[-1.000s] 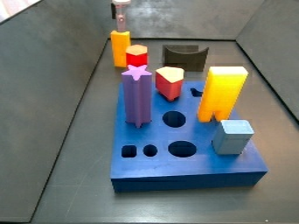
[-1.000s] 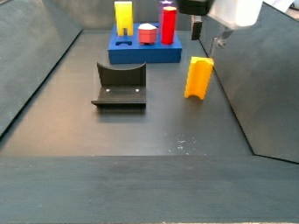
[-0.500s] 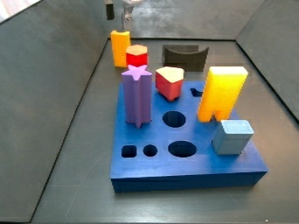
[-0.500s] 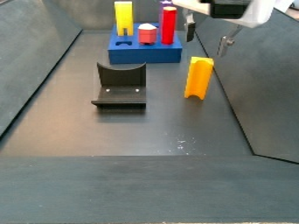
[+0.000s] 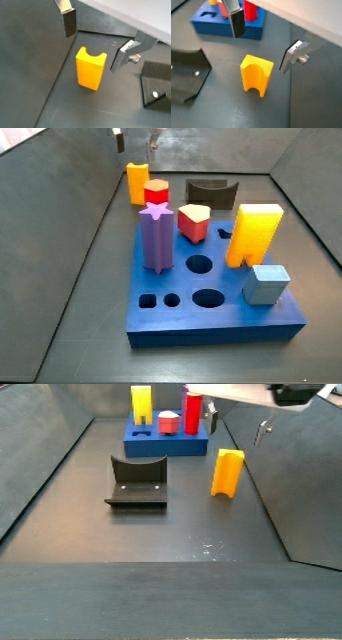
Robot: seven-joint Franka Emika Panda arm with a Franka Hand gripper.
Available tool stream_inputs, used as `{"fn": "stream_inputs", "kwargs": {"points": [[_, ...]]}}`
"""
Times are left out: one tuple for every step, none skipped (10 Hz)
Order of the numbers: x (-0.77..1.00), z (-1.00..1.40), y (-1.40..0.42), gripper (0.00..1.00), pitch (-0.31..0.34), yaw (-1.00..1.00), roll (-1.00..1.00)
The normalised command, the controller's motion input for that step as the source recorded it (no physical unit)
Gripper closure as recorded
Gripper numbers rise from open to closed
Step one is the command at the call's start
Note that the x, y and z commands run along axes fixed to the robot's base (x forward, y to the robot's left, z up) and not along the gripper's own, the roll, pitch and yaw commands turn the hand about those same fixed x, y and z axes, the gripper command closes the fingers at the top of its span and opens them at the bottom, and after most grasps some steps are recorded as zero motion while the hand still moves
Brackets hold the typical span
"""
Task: Pick up the arch object. Move up. Rotate the arch object. Move to above the board. Insert the arch object.
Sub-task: Rotate the arch object.
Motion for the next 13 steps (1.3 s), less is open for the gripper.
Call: {"fn": "stream_inputs", "kwargs": {"points": [[0.04,-0.04,-0.01,0.00,0.004,1.00,-0.01],[0.04,-0.04,-0.01,0.00,0.005,1.00,-0.02],[0.04,-0.04,0.00,0.00,0.005,1.00,-0.02],[0.04,-0.04,0.00,0.00,0.007,1.00,-0.02],[0.04,-0.04,0.00,0.00,0.008,1.00,-0.03],[0.04,-0.04,0.00,0.00,0.009,0.85,-0.03],[0.04,-0.04,0.00,0.00,0.009,0.61,-0.03],[0.04,-0.04,0.00,0.00,0.009,0.35,-0.03],[0.04,-0.04,0.00,0.00,0.009,0.23,-0.03],[0.00,-1.00,0.00,0.00,0.009,0.13,-0.03],[0.01,-1.00,0.00,0.00,-0.007,0.09,-0.03],[0.02,-1.00,0.00,0.00,-0.023,0.08,-0.03],[0.03,-0.96,-0.01,0.00,-0.035,0.05,-0.04]]}}
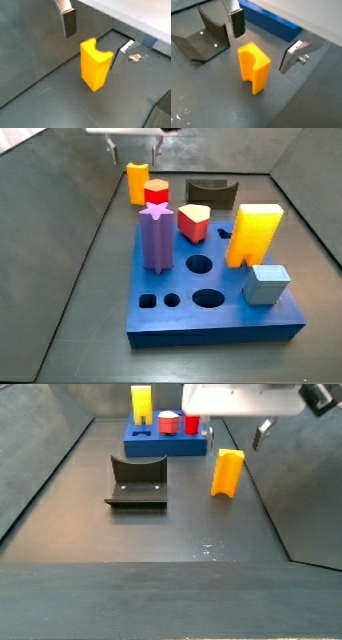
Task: Pick up the arch object. Move up. Rotate the arch object. Move to above the board. Insert the arch object.
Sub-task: Rotate the arch object, then move to above the board.
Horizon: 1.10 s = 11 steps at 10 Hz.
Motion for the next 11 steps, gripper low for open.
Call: {"fn": "stream_inputs", "kwargs": {"points": [[0.03,-0.88,-0.01,0.00,-0.042,0.05,-0.04],[0.03,-0.70,-0.01,0.00,-0.042,0.04,-0.05],[0.03,-0.57,-0.01,0.00,-0.044,0.04,-0.05],[0.03,-0.40,-0.01,0.00,-0.046,0.03,-0.06],[0.04,-0.31,-0.01,0.00,-0.045,0.04,-0.06],[0.00,0.00,0.00,1.00,-0.040,0.04,-0.08],[-0.10,1.00,-0.07,1.00,0.358,0.19,-0.05],[-0.10,1.00,-0.07,1.00,0.356,0.18,-0.05],[-0.09,1.00,-0.07,1.00,0.297,0.15,-0.04],[-0.09,1.00,-0.07,1.00,0.210,0.10,-0.02],[-0.08,1.00,-0.07,1.00,0.159,0.07,0.00]]}}
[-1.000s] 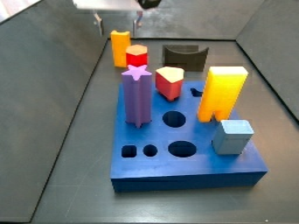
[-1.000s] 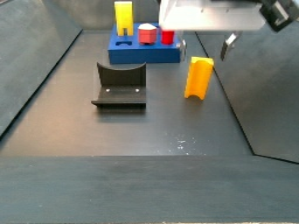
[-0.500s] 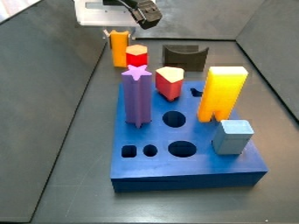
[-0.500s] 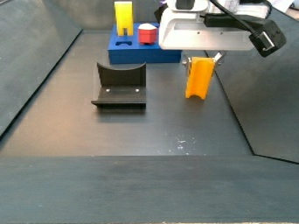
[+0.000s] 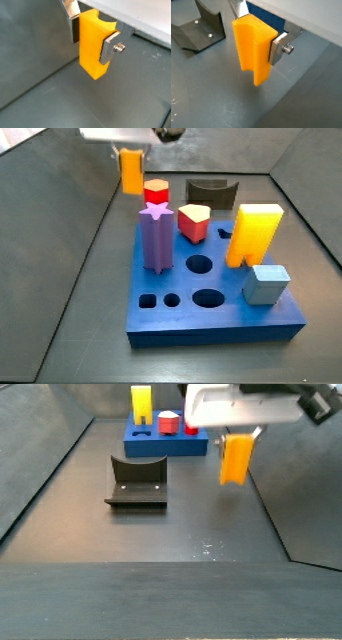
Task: Pick up the arch object. Move up. Rotate the arch object. Move to above the board. Insert the arch object.
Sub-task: Move to above the board.
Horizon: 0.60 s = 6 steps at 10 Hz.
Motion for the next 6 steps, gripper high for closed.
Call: {"fn": "stream_inputs", "kwargs": {"points": [[-0.08,1.00,-0.07,1.00,0.112,0.06,0.02],[-0.07,1.00,-0.07,1.00,0.088,0.05,0.04],[-0.07,1.00,-0.06,1.00,0.075,0.04,0.05],[-0.07,1.00,-0.06,1.00,0.067,0.03,0.07],[-0.06,1.00,-0.06,1.00,0.066,0.03,0.08],[-0.06,1.00,-0.06,1.00,0.067,0.03,0.09]]}}
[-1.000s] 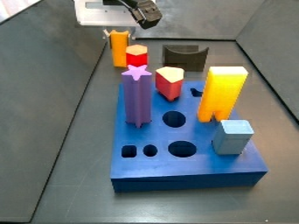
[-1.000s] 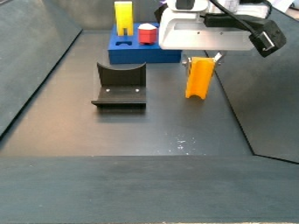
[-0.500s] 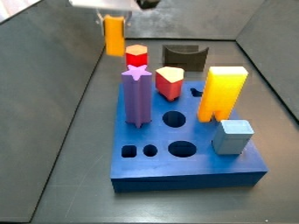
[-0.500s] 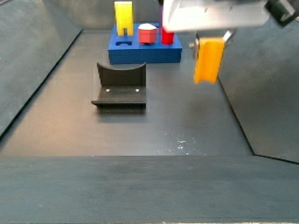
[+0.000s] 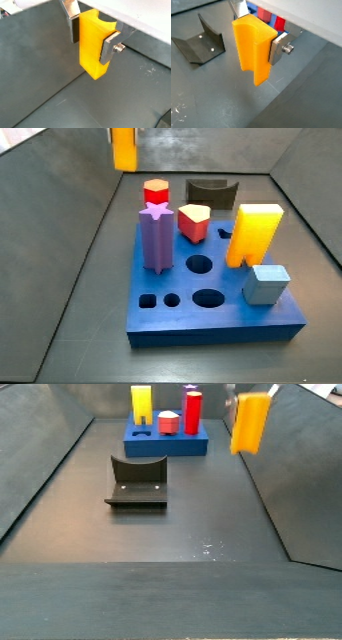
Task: Pick up the arch object. Move up. Rotate the arch object. Move to above the board. Insert the arch object.
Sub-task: Move to above the board.
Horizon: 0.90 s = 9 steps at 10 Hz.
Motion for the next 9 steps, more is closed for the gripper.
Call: {"fn": "stream_inputs", "kwargs": {"points": [[-0.05,1.00,-0.06,1.00,0.076,0.03,0.10],[-0.04,1.00,-0.05,1.00,0.083,0.03,0.11],[-0.04,1.00,-0.05,1.00,0.083,0.03,0.11],[-0.04,1.00,-0.05,1.00,0.080,0.03,0.11],[-0.03,1.00,-0.04,1.00,0.080,0.03,0.11],[-0.02,1.00,-0.04,1.00,0.082,0.03,0.10],[-0.02,1.00,-0.03,1.00,0.080,0.03,0.10],[-0.01,1.00,-0.03,1.00,0.080,0.03,0.10],[-0.01,0.90,-0.03,1.00,0.077,0.03,0.11]]}}
